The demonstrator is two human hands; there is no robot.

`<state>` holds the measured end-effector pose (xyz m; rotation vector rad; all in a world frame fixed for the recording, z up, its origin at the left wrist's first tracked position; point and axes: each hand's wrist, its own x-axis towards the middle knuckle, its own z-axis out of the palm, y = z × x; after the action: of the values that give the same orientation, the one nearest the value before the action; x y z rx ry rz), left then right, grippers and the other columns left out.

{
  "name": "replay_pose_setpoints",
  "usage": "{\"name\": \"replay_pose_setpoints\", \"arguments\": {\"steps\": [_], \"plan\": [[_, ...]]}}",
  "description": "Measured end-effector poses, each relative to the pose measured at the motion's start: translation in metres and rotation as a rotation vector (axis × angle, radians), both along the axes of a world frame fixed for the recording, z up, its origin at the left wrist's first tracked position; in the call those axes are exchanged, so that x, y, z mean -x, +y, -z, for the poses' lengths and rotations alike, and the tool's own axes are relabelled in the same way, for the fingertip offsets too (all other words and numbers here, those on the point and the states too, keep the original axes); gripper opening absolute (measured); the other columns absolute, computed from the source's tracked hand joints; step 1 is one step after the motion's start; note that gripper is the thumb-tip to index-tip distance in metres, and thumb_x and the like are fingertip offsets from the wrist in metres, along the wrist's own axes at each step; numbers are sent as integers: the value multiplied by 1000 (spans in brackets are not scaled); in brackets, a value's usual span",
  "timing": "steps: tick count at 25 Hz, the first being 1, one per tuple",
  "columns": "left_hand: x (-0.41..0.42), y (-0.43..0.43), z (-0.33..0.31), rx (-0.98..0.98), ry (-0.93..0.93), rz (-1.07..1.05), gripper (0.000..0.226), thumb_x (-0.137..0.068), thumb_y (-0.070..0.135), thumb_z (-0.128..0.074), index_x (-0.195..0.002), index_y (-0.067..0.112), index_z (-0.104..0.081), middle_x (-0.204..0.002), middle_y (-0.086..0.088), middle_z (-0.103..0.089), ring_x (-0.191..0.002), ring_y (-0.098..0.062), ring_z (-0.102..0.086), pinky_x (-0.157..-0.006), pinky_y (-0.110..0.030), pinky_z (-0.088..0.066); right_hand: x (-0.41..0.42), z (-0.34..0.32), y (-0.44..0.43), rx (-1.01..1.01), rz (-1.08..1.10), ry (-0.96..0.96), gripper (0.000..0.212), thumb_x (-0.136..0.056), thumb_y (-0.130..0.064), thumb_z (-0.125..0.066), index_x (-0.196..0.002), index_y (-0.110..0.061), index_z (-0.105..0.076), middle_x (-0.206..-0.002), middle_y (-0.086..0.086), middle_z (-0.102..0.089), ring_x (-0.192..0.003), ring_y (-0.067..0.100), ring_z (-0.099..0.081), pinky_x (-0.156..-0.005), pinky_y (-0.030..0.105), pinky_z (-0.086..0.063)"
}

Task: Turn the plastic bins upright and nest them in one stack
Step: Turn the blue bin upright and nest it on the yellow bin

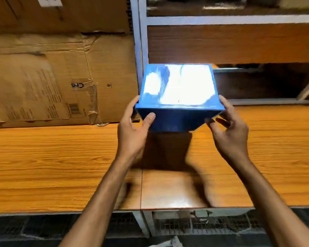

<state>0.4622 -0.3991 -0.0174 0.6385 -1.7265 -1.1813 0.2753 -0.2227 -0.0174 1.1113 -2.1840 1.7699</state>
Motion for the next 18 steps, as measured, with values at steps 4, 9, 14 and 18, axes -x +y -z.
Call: {"name": "replay_pose_setpoints", "arguments": {"steps": [4,9,14,18], "plan": [[15,-7,-42,62,66,60,54,-95,5,-67,-146,16,-54,-140,3,-63,-131,-12,-59,-111,-38,-49,12,-35,-14,210,238,-26,36,-89,-8,-66,-123,-18,-72,-104,-12,-74,-93,-4,-70,-85,19,-56],[6,8,-43,109,-58,130,45,-93,15,-73,-135,26,-61,-129,10,-66,-119,-4,-62,-97,-21,-53,46,-45,-11,306,246,-296,25,-83,-15,-70,-107,-16,-76,-82,-7,-77,-71,2,-67,-71,36,-59],[4,28,-3,195,-95,-52,29,-87,3,-74,-106,22,-66,-97,3,-63,-75,-8,-57,-64,-24,-48,60,-40,2,415,167,-592,25,-94,-9,-68,-118,-4,-71,-87,-2,-76,-76,4,-71,-74,27,-56],[11,23,-9,164,-25,-74,28,-88,-2,-70,-101,22,-67,-95,0,-65,-73,-9,-55,-63,-21,-46,44,-25,11,270,1,-648,46,-95,-2,-62,-134,-25,-64,-112,-8,-74,-99,6,-67,-75,26,-54]]}}
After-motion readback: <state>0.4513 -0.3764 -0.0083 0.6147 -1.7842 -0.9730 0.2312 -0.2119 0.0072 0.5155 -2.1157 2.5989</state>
